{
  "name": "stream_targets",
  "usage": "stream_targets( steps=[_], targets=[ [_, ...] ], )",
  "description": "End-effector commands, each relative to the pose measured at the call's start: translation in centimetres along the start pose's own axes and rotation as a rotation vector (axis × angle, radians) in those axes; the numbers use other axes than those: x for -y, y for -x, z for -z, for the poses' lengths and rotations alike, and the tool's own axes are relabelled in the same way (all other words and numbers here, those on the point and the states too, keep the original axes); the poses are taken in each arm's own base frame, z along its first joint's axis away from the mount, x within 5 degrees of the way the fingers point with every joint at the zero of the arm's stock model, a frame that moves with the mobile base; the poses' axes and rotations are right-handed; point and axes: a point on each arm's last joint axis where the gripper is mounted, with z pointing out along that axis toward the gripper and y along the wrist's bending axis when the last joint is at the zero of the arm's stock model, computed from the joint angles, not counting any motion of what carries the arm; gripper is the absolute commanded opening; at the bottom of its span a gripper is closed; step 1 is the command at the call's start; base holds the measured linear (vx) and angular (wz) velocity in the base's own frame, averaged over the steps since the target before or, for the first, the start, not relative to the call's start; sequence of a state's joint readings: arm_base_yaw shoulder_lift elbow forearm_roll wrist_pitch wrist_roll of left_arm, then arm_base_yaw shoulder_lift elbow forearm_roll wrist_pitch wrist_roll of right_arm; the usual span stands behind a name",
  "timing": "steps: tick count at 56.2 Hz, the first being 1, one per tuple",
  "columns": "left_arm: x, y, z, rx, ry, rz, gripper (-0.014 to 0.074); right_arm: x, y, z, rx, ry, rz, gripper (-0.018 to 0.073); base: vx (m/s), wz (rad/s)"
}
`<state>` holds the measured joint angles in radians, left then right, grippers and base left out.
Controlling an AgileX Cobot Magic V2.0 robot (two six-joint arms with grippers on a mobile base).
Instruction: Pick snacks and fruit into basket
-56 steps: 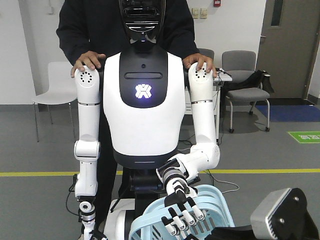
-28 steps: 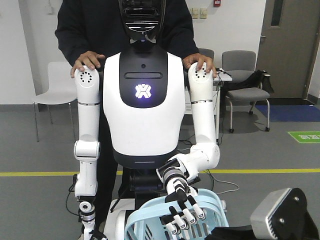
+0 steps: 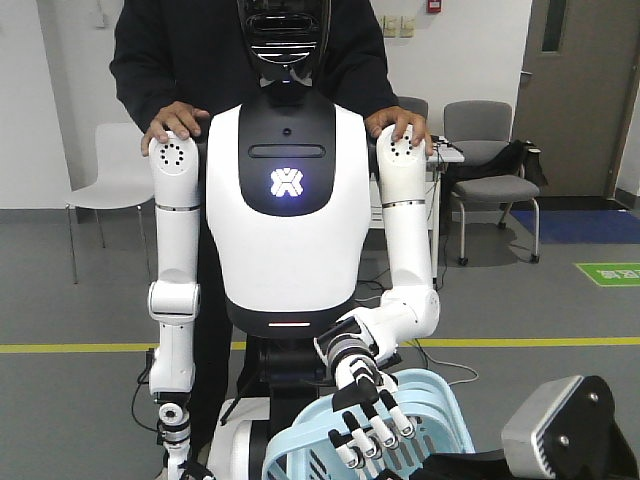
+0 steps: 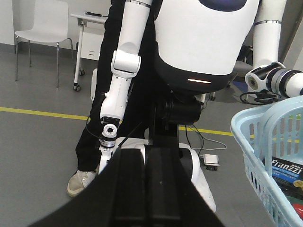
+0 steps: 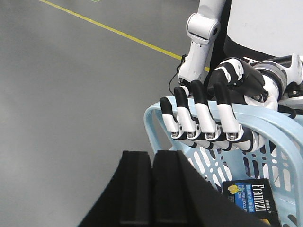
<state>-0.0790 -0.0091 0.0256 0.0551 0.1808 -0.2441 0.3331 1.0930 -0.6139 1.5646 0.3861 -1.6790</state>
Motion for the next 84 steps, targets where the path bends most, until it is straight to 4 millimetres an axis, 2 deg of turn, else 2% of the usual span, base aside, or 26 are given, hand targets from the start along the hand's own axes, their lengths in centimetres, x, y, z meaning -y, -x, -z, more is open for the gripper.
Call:
stream_targets(
  steps=[1,13,23,29,33,43,55,69,84],
  targets=[
    [0.1,0.4,-0.1,0.053,-0.016,0.018,0.0003,-0.2,1.3,0.6,0.060,0.011,-0.012,-0.0013,0.00,0.00],
    [0.1,0.4,-0.1,0.053,-0.016,0.018,0.0003,0.0,1.3,0.6,0.060,-0.008,0.005,-0.0013,0.00,0.00],
    [0.1,0.4,-0.1,0.053,-0.016,0.018,0.0003,2.0,1.2,1.1,0.038,-0.243,0.002,-0.0013,0.00,0.00],
    [0.1,0.4,-0.1,0.053,-0.016,0.018,0.0003,2.7,2.0,3.0,0.088,-0.391,0.000,-0.0013,0.00,0.00],
    [0.1,0.4,-0.1,0.053,-0.016,0.018,0.0003,2.9,2.7,5.1,0.144,-0.495,0.004,-0.0013,0.00,0.00],
    [0.1,0.4,-0.1,0.053,-0.016,0.018,0.0003,2.3,3.3,10.0,0.277,-0.653,0.069,-0.0011,0.00,0.00],
    [0.1,0.4,-0.1,0.053,-0.016,0.018,0.0003,0.9,0.2,11.9,0.340,-0.667,0.230,-0.0010,0.00,0.00],
    [0.1,0.4,-0.1,0.053,-0.016,0.018,0.0003,0.2,-3.5,12.3,0.416,-0.652,0.215,-0.0010,0.00,0.00],
    [0.1,0.4,-0.1,0.053,-0.016,0.018,0.0003,-0.3,-6.9,12.2,0.353,-0.621,0.187,-0.0010,0.00,0.00]
  ],
)
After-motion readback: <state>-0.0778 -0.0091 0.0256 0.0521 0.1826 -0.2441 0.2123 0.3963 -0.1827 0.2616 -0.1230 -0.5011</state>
